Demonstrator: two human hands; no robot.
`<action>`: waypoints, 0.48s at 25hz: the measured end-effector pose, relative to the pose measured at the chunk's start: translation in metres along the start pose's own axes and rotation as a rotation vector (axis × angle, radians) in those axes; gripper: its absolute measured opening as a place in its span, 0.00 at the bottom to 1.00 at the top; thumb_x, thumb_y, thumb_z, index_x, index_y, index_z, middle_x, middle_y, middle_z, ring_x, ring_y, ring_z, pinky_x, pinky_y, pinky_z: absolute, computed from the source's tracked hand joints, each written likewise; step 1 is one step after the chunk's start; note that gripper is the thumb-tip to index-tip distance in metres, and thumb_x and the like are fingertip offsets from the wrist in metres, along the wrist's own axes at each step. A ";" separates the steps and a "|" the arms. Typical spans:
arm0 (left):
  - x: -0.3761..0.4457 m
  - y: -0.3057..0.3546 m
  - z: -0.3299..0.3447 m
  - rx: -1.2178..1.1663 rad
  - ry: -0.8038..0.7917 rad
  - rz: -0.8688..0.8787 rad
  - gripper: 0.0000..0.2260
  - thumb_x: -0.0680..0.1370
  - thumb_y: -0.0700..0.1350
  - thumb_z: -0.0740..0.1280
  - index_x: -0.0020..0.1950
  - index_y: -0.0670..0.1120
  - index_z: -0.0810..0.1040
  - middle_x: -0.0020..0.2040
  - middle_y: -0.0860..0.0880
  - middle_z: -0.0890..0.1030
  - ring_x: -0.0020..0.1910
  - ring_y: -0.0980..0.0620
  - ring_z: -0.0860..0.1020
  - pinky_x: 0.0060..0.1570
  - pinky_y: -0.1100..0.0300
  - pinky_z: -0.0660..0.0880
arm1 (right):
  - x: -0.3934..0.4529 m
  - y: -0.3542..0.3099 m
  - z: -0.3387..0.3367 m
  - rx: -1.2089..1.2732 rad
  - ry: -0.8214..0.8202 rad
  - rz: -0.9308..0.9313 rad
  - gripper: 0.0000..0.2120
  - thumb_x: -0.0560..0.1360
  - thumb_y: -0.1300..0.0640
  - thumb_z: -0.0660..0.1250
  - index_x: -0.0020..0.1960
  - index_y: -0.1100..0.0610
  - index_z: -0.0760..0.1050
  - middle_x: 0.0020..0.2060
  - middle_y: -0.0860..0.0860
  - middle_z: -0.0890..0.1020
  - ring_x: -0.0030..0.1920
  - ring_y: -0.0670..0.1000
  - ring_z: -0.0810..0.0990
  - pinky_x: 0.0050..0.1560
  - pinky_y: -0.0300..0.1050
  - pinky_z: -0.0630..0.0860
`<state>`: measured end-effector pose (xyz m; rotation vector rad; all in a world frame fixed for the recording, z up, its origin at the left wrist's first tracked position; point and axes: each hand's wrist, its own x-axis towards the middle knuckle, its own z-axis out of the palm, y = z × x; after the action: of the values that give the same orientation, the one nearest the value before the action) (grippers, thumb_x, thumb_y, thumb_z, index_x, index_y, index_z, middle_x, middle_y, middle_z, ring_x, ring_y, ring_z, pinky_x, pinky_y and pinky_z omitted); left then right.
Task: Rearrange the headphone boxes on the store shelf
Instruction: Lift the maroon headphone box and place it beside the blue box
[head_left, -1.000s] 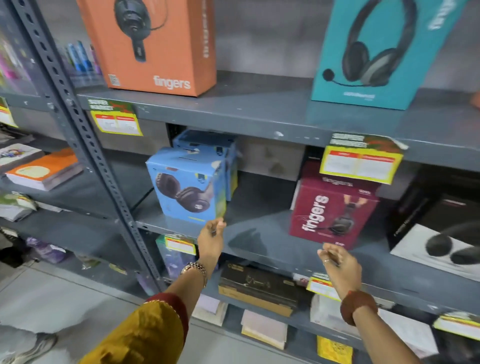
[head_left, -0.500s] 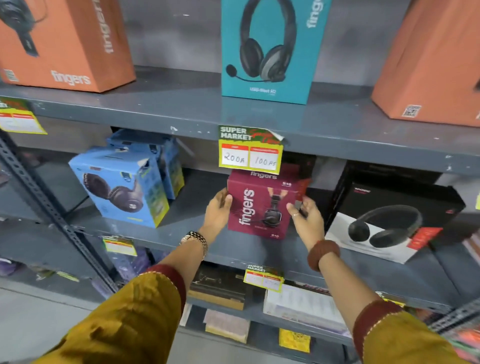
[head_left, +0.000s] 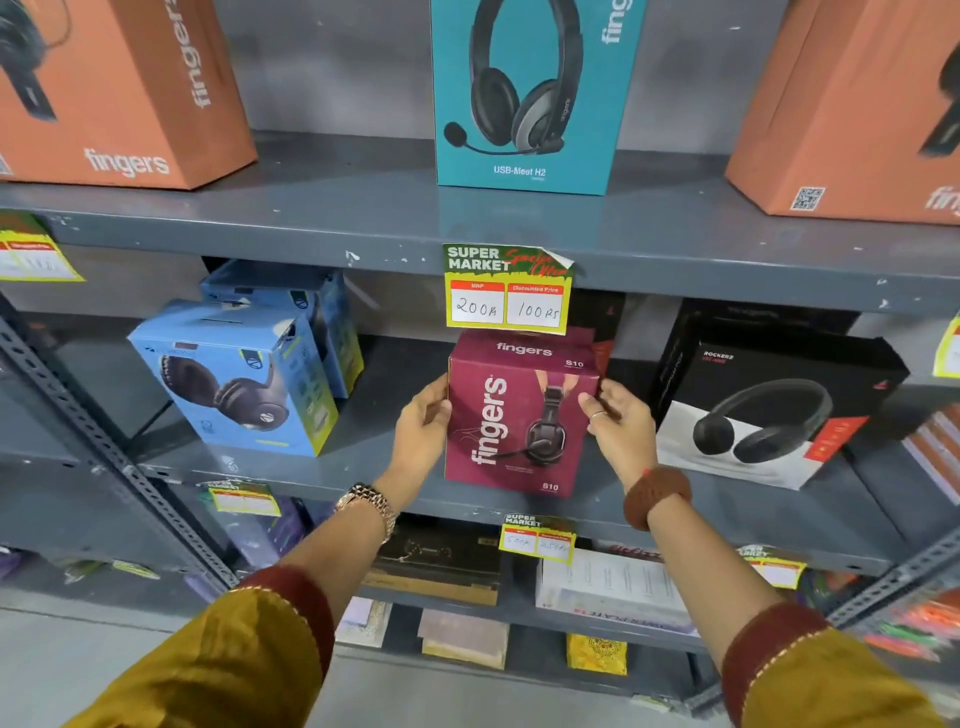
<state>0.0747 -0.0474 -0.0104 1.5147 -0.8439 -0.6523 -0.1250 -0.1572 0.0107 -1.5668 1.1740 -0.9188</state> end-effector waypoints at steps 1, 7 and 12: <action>-0.006 0.002 -0.007 -0.015 -0.010 0.016 0.17 0.80 0.40 0.57 0.69 0.46 0.69 0.65 0.51 0.75 0.62 0.54 0.74 0.53 0.72 0.75 | -0.007 -0.001 -0.002 0.004 0.002 -0.001 0.21 0.75 0.53 0.66 0.66 0.56 0.74 0.60 0.53 0.81 0.60 0.52 0.80 0.62 0.55 0.76; -0.043 0.016 -0.045 -0.025 -0.095 0.043 0.16 0.80 0.41 0.58 0.67 0.44 0.71 0.54 0.50 0.80 0.50 0.59 0.80 0.51 0.65 0.79 | -0.048 -0.016 -0.007 0.020 0.007 -0.031 0.17 0.75 0.57 0.68 0.63 0.57 0.77 0.53 0.53 0.83 0.52 0.52 0.83 0.49 0.49 0.81; -0.058 0.013 -0.078 0.019 -0.061 -0.028 0.17 0.79 0.42 0.59 0.68 0.46 0.71 0.60 0.48 0.78 0.58 0.52 0.78 0.57 0.54 0.77 | -0.059 -0.023 0.027 -0.038 0.027 -0.006 0.16 0.73 0.55 0.69 0.60 0.55 0.78 0.51 0.54 0.84 0.51 0.54 0.84 0.54 0.56 0.80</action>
<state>0.1021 0.0445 0.0080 1.5323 -0.8783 -0.7163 -0.1096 -0.0911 0.0234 -1.5933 1.2128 -0.9289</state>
